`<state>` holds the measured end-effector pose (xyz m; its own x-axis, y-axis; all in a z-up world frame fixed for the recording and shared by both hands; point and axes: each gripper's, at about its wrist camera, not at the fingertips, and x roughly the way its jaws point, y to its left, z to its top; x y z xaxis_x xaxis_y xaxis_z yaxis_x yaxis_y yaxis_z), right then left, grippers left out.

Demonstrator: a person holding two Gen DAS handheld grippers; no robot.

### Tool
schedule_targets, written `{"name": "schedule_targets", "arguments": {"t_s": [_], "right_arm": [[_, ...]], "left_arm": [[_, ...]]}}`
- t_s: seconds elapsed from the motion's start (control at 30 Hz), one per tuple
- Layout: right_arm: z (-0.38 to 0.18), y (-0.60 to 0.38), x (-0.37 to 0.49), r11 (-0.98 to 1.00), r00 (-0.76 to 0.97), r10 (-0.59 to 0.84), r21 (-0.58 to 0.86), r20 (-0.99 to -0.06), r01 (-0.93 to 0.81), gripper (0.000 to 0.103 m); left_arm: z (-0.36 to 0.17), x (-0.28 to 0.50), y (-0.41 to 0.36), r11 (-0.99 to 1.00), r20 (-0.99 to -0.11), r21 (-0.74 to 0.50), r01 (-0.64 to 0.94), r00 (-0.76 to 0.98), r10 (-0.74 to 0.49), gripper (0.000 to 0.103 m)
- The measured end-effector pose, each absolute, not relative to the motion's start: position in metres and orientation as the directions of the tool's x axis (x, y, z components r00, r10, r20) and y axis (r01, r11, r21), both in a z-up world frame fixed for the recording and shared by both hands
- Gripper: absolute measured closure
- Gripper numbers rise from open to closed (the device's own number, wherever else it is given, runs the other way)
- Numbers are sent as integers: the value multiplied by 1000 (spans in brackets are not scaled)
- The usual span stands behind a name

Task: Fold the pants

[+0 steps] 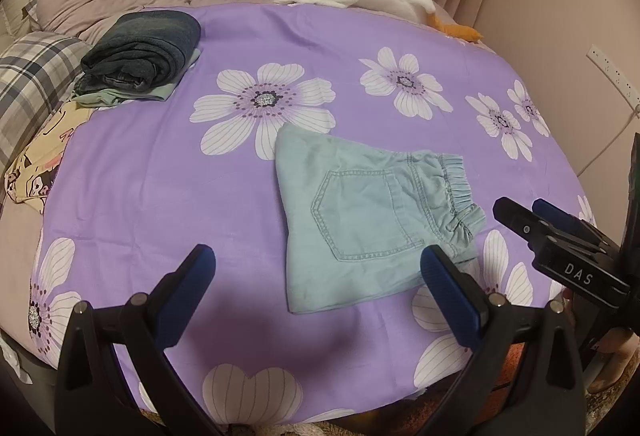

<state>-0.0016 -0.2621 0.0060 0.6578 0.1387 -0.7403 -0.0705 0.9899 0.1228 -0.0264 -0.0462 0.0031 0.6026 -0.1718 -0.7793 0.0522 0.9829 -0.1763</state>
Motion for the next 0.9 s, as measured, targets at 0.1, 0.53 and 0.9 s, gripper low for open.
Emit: {"name": "schedule_targets", "arguments": {"t_s": [0.1, 0.53, 0.9], "right_arm": [[4, -263, 0, 990, 653, 139, 126, -745, -68, 15], [4, -264, 0, 989, 649, 144, 133, -747, -67, 15], [4, -265, 0, 989, 648, 143, 130, -748, -69, 15]], "left_arm": [[2, -26, -46, 983, -778, -176, 55, 604, -174, 0], [2, -26, -46, 982, -778, -182, 55, 602, -178, 0], [3, -26, -45, 981, -779, -184, 56, 600, -180, 0]]}}
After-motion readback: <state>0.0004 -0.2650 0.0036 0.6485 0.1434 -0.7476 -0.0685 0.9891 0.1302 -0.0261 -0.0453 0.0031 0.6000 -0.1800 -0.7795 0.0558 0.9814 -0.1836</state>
